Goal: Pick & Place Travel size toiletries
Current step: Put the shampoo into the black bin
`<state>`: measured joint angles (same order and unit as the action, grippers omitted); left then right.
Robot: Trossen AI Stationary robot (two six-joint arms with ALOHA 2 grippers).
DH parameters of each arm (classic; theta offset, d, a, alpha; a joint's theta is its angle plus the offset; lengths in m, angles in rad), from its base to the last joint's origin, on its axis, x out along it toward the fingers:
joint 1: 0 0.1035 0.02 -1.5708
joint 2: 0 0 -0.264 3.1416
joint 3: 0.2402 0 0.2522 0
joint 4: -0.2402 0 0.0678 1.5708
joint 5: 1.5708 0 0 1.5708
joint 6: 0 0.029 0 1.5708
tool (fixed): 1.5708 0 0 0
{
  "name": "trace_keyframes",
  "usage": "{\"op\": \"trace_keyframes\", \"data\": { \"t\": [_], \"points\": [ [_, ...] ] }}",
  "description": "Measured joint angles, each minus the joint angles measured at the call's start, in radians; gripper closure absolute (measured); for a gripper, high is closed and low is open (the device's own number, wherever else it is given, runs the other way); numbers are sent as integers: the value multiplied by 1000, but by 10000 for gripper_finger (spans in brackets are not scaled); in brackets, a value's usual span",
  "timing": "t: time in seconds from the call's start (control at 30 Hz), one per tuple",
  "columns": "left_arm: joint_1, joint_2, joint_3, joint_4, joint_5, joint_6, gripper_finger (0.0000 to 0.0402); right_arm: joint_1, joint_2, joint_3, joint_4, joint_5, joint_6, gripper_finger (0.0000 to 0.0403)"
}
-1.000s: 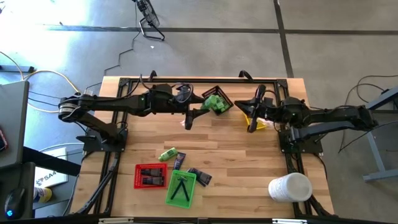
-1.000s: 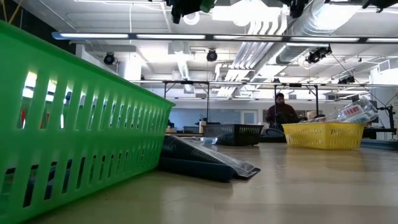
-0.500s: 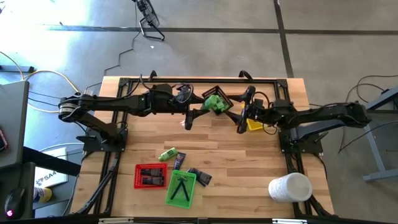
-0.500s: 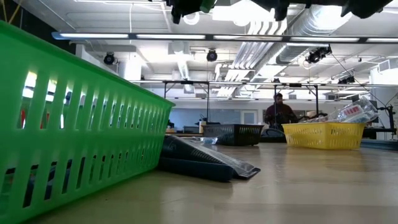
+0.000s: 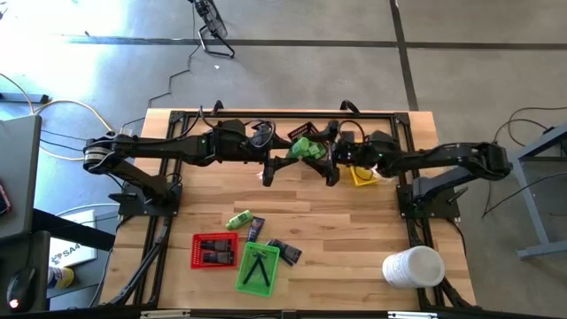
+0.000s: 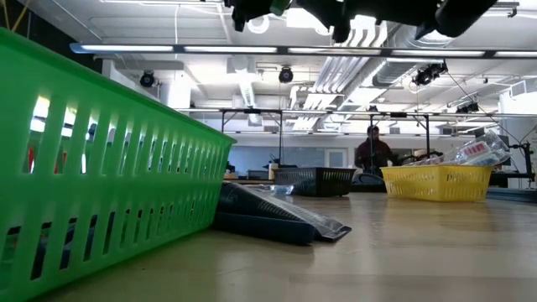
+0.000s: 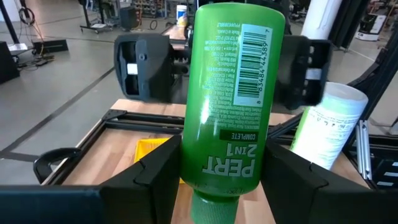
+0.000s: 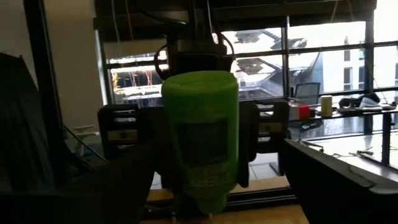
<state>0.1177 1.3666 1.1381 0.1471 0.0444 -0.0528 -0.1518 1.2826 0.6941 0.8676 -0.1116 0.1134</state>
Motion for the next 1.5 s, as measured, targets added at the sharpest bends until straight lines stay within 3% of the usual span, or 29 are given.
{"op": "trace_keyframes", "data": {
  "t": [0.17,0.43,1.3,1.5],
  "points": [
    [0,0,0,-9,0,4,214,-8,71,53,-4,-78,21,69],
    [0,-1,0,-19,-2,4,214,-8,136,116,-3,-105,18,78],
    [0,-1,0,-24,-5,3,214,-6,139,118,-2,-101,13,231],
    [0,-1,0,-34,-5,3,214,-6,140,118,-3,-104,13,236]
  ]
}}
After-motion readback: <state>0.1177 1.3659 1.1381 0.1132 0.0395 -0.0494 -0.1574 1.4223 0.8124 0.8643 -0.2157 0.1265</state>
